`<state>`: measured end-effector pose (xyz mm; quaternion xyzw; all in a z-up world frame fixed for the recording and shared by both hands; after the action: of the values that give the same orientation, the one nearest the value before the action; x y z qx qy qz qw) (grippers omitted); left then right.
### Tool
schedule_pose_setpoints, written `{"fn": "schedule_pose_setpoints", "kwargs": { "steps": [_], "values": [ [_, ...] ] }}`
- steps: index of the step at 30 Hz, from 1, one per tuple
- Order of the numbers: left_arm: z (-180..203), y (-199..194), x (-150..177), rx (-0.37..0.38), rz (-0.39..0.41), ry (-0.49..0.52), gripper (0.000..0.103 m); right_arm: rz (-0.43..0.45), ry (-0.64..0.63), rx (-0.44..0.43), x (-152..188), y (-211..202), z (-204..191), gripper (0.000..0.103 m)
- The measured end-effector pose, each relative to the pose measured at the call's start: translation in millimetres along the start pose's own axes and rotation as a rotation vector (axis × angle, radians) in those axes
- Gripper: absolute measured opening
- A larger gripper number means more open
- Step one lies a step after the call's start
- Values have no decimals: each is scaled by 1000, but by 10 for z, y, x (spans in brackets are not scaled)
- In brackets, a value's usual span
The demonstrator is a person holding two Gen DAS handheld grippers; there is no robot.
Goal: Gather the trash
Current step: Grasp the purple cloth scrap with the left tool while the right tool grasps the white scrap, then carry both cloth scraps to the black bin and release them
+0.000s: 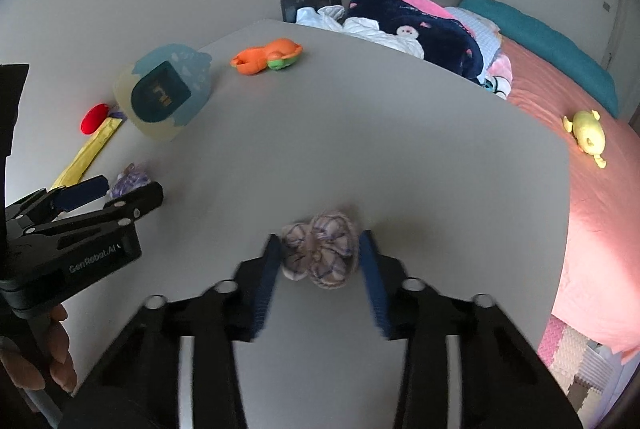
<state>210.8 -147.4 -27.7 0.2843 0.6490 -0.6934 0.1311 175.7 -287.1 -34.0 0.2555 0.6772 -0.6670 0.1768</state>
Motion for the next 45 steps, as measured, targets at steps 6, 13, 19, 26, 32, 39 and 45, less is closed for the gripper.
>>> {"fn": "schedule_pose_setpoints", "kwargs": {
  "steps": [6,13,19,26,32,39,45],
  "values": [
    [24,-45,7,10,5,0,22,1,22,-26,14,-23,67,21],
    [85,-219,91,51,20,-1,20,36,78,-73,32,-182,168,21],
    [248,-480,160,81,39,13,20,69,96,-110,55,-496,286,21],
    [631,-803,358,124,56,63,20,91,118,-92,277,-920,510,21],
    [1061,-1107,581,177,70,113,20,137,146,-46,582,-1323,808,21],
    [1647,-1407,912,239,83,196,20,146,205,19,1048,-1715,1283,21],
    [2210,-1623,1274,293,87,288,20,160,256,68,1461,-2002,1663,21]
  ]
}}
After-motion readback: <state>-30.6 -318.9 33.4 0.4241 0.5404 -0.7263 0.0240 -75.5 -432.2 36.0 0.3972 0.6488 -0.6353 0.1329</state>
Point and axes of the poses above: each gripper's, at about its wrist camera, not at the fingertips, and y roughly the way its jaws point, z to its right, x to its underside, the point moved 6 cm from there along y, roughly the way its jaws point, and after that the axes turned 1 degree about -y, right-handed, at the moved point
